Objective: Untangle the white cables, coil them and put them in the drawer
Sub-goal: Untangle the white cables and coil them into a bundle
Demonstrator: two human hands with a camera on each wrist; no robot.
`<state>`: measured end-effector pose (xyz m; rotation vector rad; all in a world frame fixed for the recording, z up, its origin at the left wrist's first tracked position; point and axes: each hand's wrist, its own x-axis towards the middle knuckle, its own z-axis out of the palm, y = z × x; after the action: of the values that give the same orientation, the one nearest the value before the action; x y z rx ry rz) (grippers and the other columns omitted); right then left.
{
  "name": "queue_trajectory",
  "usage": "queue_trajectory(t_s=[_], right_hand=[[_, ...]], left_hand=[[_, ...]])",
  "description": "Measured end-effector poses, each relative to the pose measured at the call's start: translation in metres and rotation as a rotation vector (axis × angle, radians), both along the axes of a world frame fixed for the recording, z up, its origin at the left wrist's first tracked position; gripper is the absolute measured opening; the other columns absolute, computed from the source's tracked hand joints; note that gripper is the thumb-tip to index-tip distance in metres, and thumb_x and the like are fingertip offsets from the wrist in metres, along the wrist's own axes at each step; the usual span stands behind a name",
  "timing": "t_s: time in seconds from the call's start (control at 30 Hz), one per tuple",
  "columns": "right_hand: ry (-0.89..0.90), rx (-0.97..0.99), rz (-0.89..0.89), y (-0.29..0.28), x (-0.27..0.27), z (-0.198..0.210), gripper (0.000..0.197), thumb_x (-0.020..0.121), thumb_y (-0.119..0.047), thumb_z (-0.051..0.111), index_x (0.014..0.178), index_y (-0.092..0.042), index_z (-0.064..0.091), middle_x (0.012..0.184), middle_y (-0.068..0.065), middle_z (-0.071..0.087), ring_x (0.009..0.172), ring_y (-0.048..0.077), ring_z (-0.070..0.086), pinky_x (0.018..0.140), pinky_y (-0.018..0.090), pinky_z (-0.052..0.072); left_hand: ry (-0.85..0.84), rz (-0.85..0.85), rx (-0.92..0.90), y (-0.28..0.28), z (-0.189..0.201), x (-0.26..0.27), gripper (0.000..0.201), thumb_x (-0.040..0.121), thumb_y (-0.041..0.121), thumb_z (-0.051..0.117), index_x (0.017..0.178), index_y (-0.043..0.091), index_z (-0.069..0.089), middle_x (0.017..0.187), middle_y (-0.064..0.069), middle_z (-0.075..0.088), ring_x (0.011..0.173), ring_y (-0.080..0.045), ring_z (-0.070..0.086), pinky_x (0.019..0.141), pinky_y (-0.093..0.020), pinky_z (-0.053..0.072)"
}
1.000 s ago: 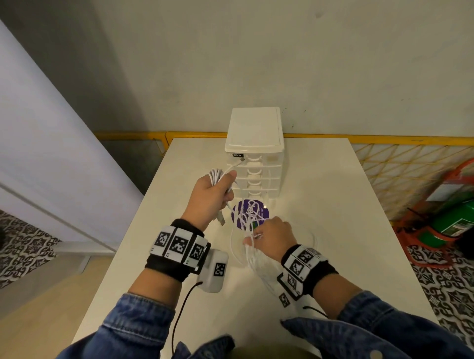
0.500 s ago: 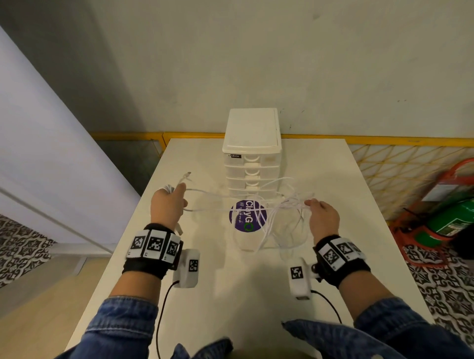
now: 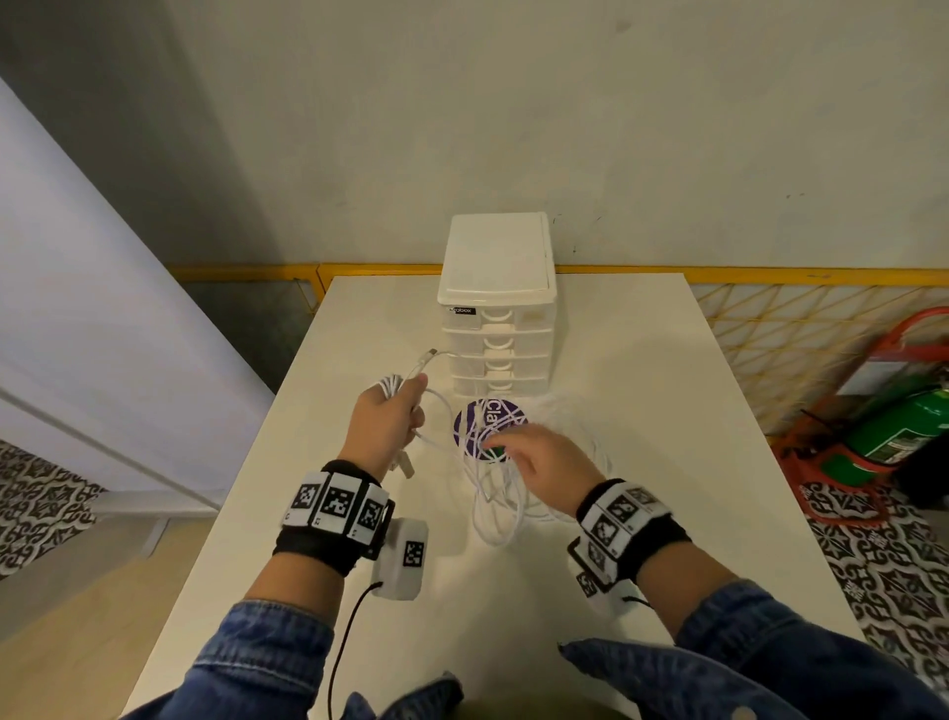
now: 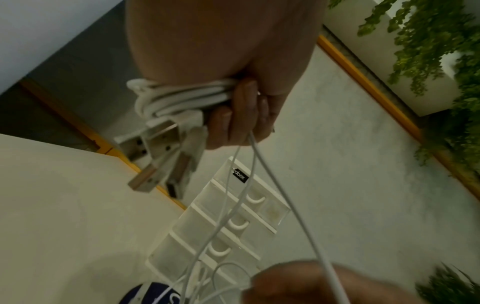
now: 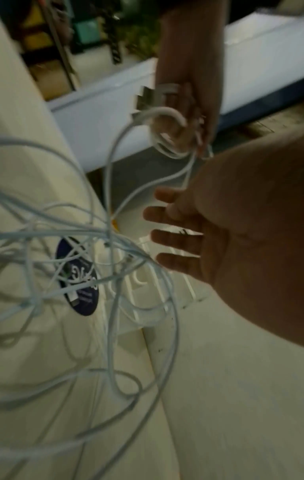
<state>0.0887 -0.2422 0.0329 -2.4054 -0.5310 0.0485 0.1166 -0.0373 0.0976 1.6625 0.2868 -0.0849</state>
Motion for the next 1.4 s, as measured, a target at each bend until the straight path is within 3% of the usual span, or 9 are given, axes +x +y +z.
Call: queue_trajectory(t_s=[0.13,0.37,0.53,0.7,0.87,0.97,1.07,1.2,1.4], right_hand=[[0.198,-0.308,0.121,0.005,0.001,-0.007,0.071,0.084,0.004,0.040,0.145,-0.030,0.029,0.147,-0.002,0.038,0.127,0.021,0.042,0.102,0.028,0.036],[0.276,-0.574,0.209,0.000,0.011,-0.010,0.068,0.090,-0.004,0.040,0.145,-0.039,0.021,0.147,0.004,0.032,0.122,0.028,0.047,0.100,0.035,0.039],[0.301,-0.610,0.247,0.004,0.000,-0.011,0.042,0.098,-0.032,0.039,0.140,-0.038,0.035,0.134,0.009,0.049,0.116,0.029,0.053,0.100,0.032,0.040],[0.273,-0.818,0.160,0.009,0.001,-0.013,0.037,0.090,-0.017,0.055,0.126,-0.012,0.050,0.123,0.012,0.056,0.111,0.031,0.055,0.092,0.035,0.042],[0.267,-0.312,-0.136,0.002,0.005,-0.008,0.018,0.088,-0.013,0.053,0.103,-0.016,0.061,0.100,0.001,0.068,0.092,0.020,0.061,0.072,0.022,0.038],[0.220,0.093,-0.266,0.004,0.009,0.014,0.011,0.087,-0.024,0.062,0.096,-0.018,0.061,0.078,-0.011,0.066,0.067,0.010,0.060,0.062,0.022,0.042],[0.166,0.376,-0.399,0.004,0.016,0.038,0.016,0.089,-0.035,0.057,0.094,-0.020,0.056,0.077,-0.003,0.067,0.062,0.017,0.065,0.048,0.022,0.045],[0.169,0.790,-0.652,-0.017,0.030,0.051,0.016,0.096,-0.026,0.041,0.086,-0.026,0.052,0.076,0.011,0.066,0.057,0.025,0.063,0.042,0.022,0.040],[0.246,1.009,-0.985,-0.056,0.033,0.026,0.017,0.098,-0.023,0.036,0.109,-0.012,0.043,0.075,0.010,0.062,0.055,0.024,0.058,0.046,0.027,0.044]], left_hand=[[-0.025,-0.039,-0.010,0.003,0.008,-0.003,0.032,0.094,0.019,0.056,0.065,0.017,0.041,0.050,0.003,0.036,0.041,-0.009,0.032,0.041,-0.020,0.025],[-0.001,-0.044,0.006,0.011,0.003,-0.007,0.034,0.093,0.021,0.056,0.063,0.016,0.042,0.041,0.008,0.041,0.043,-0.011,0.033,0.042,-0.020,0.027],[0.000,-0.106,0.048,0.003,0.002,-0.008,0.035,0.093,0.020,0.057,0.062,0.015,0.040,0.043,0.005,0.040,0.044,-0.013,0.033,0.044,-0.022,0.026],[0.004,-0.206,0.123,0.001,-0.003,-0.010,0.036,0.093,0.023,0.057,0.063,0.015,0.038,0.041,0.008,0.041,0.043,-0.013,0.032,0.044,-0.023,0.027],[0.001,-0.109,0.135,0.010,-0.006,-0.006,0.027,0.093,0.023,0.057,0.075,0.010,0.043,0.051,0.001,0.041,0.044,-0.013,0.036,0.045,-0.023,0.029],[0.013,-0.074,0.218,0.012,-0.016,-0.003,0.028,0.091,0.027,0.058,0.076,0.009,0.044,0.054,-0.002,0.046,0.048,-0.016,0.038,0.050,-0.026,0.033],[0.021,-0.098,0.376,0.012,-0.029,-0.003,0.037,0.092,0.031,0.057,0.066,0.009,0.043,0.057,-0.004,0.054,0.051,-0.019,0.044,0.060,-0.032,0.039],[0.100,-0.040,0.471,0.028,-0.043,-0.001,0.037,0.093,0.033,0.055,0.064,0.011,0.049,0.059,-0.005,0.059,0.061,-0.026,0.053,0.073,-0.039,0.047],[0.163,0.179,0.578,0.061,-0.046,0.002,0.039,0.094,0.033,0.051,0.063,0.011,0.049,0.077,-0.013,0.066,0.081,-0.034,0.061,0.077,-0.035,0.043]])
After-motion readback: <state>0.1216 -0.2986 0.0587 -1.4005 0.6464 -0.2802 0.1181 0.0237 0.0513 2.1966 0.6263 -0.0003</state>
